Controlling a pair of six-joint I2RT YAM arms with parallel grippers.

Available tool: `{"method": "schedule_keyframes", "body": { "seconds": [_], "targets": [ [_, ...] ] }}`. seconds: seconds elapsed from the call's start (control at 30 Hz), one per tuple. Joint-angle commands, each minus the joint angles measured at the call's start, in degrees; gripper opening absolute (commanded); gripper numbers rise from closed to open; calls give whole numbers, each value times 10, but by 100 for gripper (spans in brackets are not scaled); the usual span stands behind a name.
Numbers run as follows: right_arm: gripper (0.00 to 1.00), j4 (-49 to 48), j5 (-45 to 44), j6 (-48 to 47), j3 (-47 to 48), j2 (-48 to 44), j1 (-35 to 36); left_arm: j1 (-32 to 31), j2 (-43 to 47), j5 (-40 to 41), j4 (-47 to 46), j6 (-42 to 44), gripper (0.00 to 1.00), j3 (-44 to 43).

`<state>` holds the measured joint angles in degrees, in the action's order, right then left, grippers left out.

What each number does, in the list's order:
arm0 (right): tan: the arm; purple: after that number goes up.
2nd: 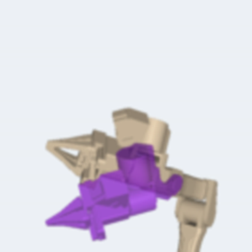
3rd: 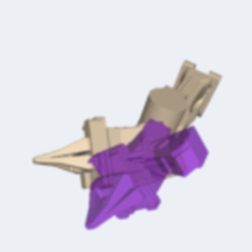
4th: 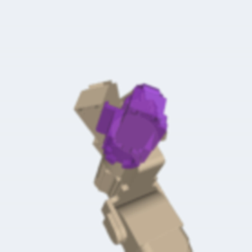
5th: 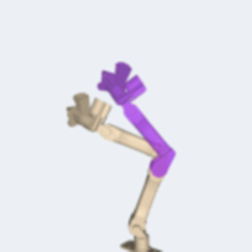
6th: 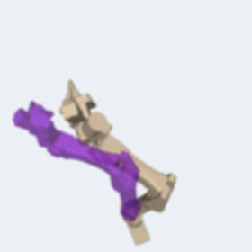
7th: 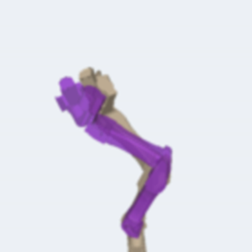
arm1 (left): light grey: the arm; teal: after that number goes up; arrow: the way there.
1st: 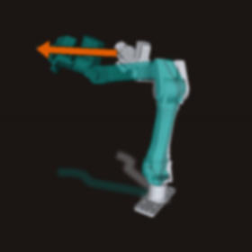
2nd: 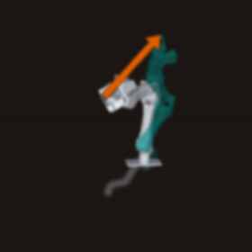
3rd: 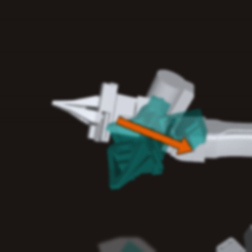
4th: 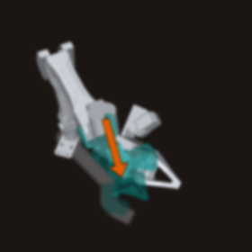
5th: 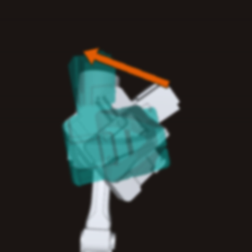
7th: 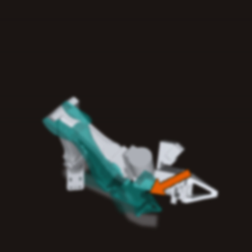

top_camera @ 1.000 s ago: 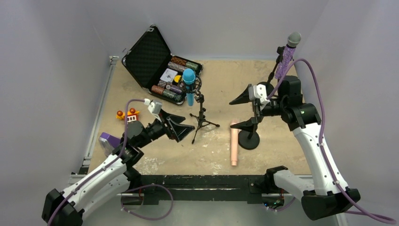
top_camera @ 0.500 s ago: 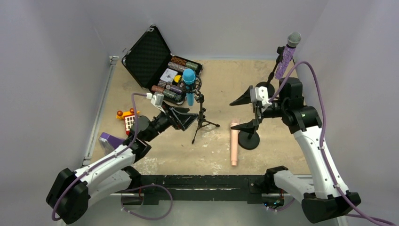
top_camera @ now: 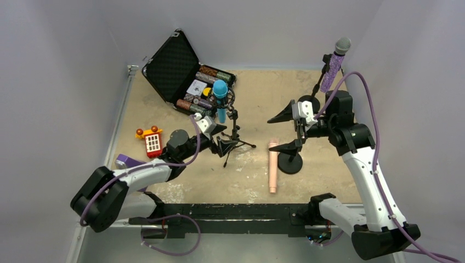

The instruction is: Attach the microphones to the stand

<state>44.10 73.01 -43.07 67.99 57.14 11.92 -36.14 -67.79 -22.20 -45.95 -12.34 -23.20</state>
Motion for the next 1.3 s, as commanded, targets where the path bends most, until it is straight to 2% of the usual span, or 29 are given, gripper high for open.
{"method": "schedule_keyframes", "body": {
  "seconds": [0.0, 0.57, 0.67, 0.77, 0.93, 1.07, 1.27],
  "targets": [
    [91, -16, 14, 5, -2, -1, -3, -3, -62, -30, -149, 50, 81, -42],
    [91, -19, 20, 6, 1, 11, -3, -4, -116, -32, -131, 63, 43, -96],
    [91, -19, 20, 5, 1, 11, -3, -3, -115, -33, -117, 71, 26, -100],
    [91, -18, 20, 5, 3, 11, -4, -3, -110, -34, -110, 77, 2, -98],
    [91, -16, 19, 3, 3, 8, -3, -1, -67, 9, -111, 93, 0, -55],
    [91, -15, 19, 1, 2, 6, -3, 22, 22, 62, -50, 117, 0, -17],
    [91, -16, 24, -1, 1, 7, -4, 49, 130, 214, 61, 183, 0, 12]
  ]
}}
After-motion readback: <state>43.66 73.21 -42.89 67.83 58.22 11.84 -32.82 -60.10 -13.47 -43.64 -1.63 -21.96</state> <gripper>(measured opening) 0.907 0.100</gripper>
